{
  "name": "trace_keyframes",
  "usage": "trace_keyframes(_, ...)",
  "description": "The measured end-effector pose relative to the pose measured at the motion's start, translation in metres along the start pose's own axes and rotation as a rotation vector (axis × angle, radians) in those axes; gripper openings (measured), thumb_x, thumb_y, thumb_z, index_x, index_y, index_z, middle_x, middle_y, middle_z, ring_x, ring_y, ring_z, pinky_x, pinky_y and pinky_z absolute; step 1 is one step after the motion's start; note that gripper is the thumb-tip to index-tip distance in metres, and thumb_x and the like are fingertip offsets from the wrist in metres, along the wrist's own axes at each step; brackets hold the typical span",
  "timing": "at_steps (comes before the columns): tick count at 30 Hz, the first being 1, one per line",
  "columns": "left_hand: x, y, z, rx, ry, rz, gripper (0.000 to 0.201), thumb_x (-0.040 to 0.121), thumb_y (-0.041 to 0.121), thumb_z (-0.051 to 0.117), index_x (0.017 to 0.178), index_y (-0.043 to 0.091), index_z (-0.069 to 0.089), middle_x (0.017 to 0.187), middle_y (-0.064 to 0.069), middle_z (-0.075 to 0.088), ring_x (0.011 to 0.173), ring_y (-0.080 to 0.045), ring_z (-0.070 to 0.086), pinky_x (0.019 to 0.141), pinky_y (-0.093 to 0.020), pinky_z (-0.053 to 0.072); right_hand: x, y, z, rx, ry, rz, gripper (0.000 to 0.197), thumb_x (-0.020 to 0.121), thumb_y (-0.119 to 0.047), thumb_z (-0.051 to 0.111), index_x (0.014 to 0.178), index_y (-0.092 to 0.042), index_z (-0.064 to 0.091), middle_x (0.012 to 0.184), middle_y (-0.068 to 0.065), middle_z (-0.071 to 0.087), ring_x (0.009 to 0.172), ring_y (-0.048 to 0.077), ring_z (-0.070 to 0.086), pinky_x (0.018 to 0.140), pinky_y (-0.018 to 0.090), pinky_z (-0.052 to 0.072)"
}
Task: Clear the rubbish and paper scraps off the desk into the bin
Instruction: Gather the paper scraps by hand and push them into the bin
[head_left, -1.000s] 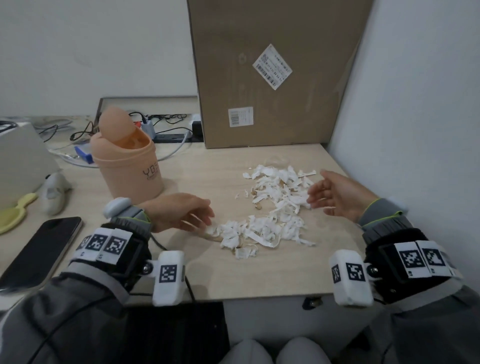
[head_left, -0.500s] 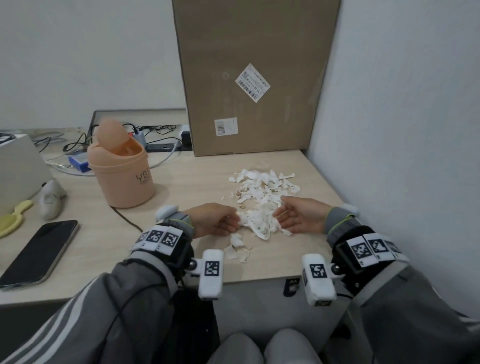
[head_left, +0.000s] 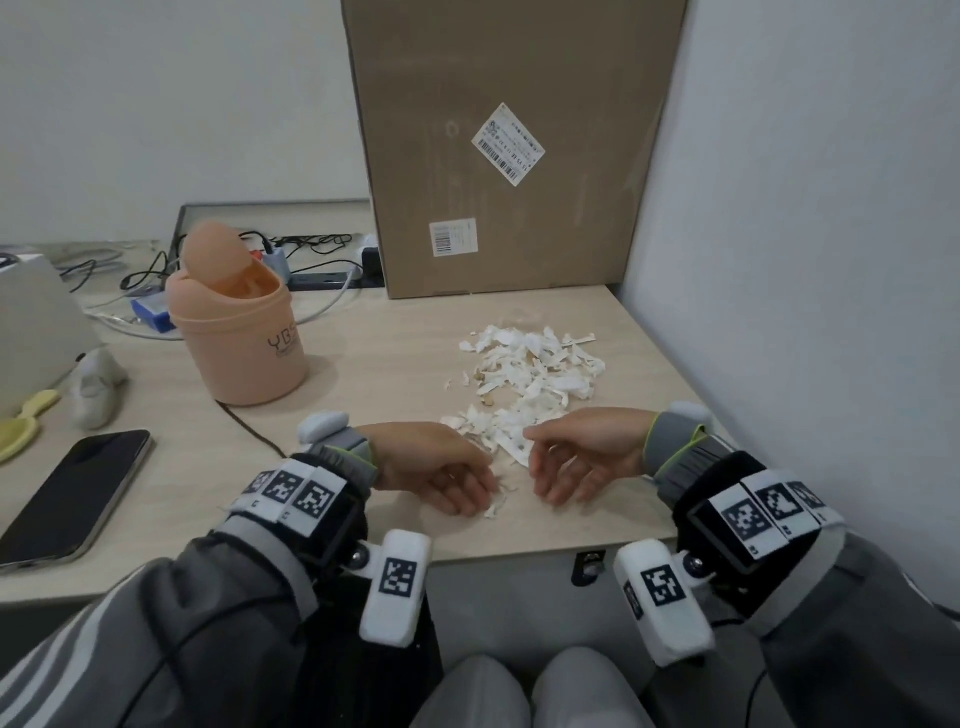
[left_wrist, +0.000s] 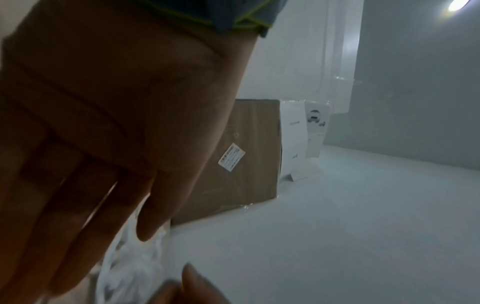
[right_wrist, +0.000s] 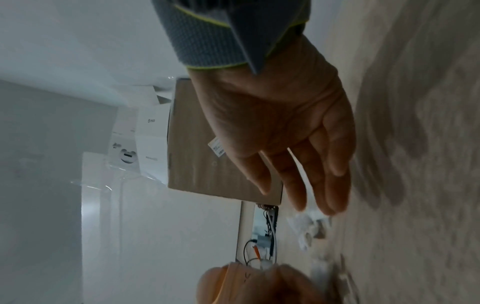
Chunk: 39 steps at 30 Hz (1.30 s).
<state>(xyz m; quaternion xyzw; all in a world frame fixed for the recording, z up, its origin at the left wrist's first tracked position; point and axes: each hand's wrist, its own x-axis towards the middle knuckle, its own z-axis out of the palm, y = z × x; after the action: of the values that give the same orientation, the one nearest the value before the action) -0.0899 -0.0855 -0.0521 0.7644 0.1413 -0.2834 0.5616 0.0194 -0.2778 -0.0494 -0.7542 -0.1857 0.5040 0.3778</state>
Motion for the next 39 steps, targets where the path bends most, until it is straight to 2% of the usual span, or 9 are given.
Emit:
trace_keyframes(6,0.031,0.018,-0.005,-0.181,0.137,0.060,0.016,0.100,0.013,0.054,0.102,0.001,0.066,0.083,-0.009,0.072,0.071,-0.014,0.067,0.063,-0.019,0.057,0.028,-0.014,-0.011,0.133,0.084,-0.010,0.029,0.096,-0.036,0.045,0.086,-0.014,0.061,0.080,0.003,0.069,0.066,0.012,0.068,0.054,0.020,0.052)
trace_keyframes(13,0.066,0.037,-0.029,-0.327,0.281,0.104,0.013,0.101,0.013,0.053,0.103,0.004,0.062,0.093,-0.010,0.071,0.081,-0.015,0.068,0.065,-0.019,0.058,0.058,-0.035,-0.038,0.301,0.152,-0.084,0.030,0.098,-0.033,0.042,0.092,-0.010,0.061,0.092,0.005,0.065,0.085,0.015,0.063,0.075,0.026,0.049)
trace_keyframes(16,0.064,0.042,-0.038,-0.333,0.292,0.145,0.015,0.103,0.015,0.051,0.107,0.005,0.060,0.097,-0.013,0.069,0.079,-0.017,0.068,0.067,-0.023,0.058,0.057,-0.036,-0.047,0.338,0.165,-0.118,0.030,0.098,-0.034,0.041,0.093,-0.012,0.061,0.093,0.004,0.066,0.086,0.017,0.064,0.072,0.028,0.051)
trace_keyframes(20,0.039,0.045,-0.039,-0.263,0.177,0.180,0.025,0.104,0.021,0.047,0.098,0.005,0.065,0.085,-0.010,0.074,0.064,-0.013,0.070,0.058,-0.021,0.057,0.036,-0.027,-0.053,0.329,0.092,-0.117,0.036,0.097,-0.039,0.042,0.090,-0.011,0.064,0.086,0.005,0.072,0.078,0.017,0.071,0.060,0.025,0.056)
trace_keyframes(24,0.017,0.042,-0.020,-0.048,-0.020,0.120,0.038,0.106,0.027,0.046,0.087,0.005,0.070,0.077,-0.010,0.075,0.062,-0.014,0.071,0.056,-0.020,0.056,0.015,-0.014,-0.036,0.173,-0.109,-0.049,0.041,0.096,-0.039,0.040,0.086,-0.008,0.065,0.080,0.008,0.072,0.071,0.017,0.071,0.059,0.025,0.054)
trace_keyframes(28,0.013,0.026,0.003,0.073,-0.244,0.010,0.035,0.106,0.023,0.044,0.092,0.005,0.071,0.082,-0.008,0.076,0.068,-0.014,0.073,0.063,-0.021,0.058,0.012,-0.002,-0.014,0.036,-0.242,0.042,0.042,0.098,-0.038,0.039,0.087,-0.008,0.066,0.081,0.009,0.073,0.069,0.015,0.071,0.057,0.023,0.055)
trace_keyframes(30,0.018,0.019,0.011,0.079,-0.266,-0.033,0.031,0.105,0.020,0.044,0.097,0.004,0.068,0.084,-0.008,0.076,0.071,-0.013,0.074,0.065,-0.021,0.058,0.015,-0.001,-0.007,0.016,-0.256,0.076,0.039,0.098,-0.035,0.039,0.090,-0.007,0.065,0.081,0.008,0.073,0.069,0.015,0.071,0.057,0.023,0.055)
trace_keyframes(35,0.034,0.027,0.009,-0.001,-0.043,-0.004,0.026,0.103,0.014,0.046,0.092,0.001,0.066,0.078,-0.008,0.075,0.067,-0.012,0.072,0.064,-0.019,0.058,0.026,-0.009,-0.012,0.117,-0.043,0.028,0.026,0.097,-0.021,0.041,0.087,-0.009,0.063,0.071,0.003,0.071,0.064,0.011,0.070,0.054,0.019,0.053)
trace_keyframes(39,0.053,0.038,-0.002,-0.145,0.246,0.086,0.022,0.102,0.015,0.051,0.095,0.001,0.066,0.085,-0.010,0.073,0.072,-0.013,0.069,0.062,-0.018,0.057,0.038,-0.022,-0.018,0.265,0.179,-0.113,0.019,0.094,-0.018,0.047,0.089,-0.012,0.064,0.084,0.001,0.067,0.071,0.007,0.065,0.063,0.019,0.049)
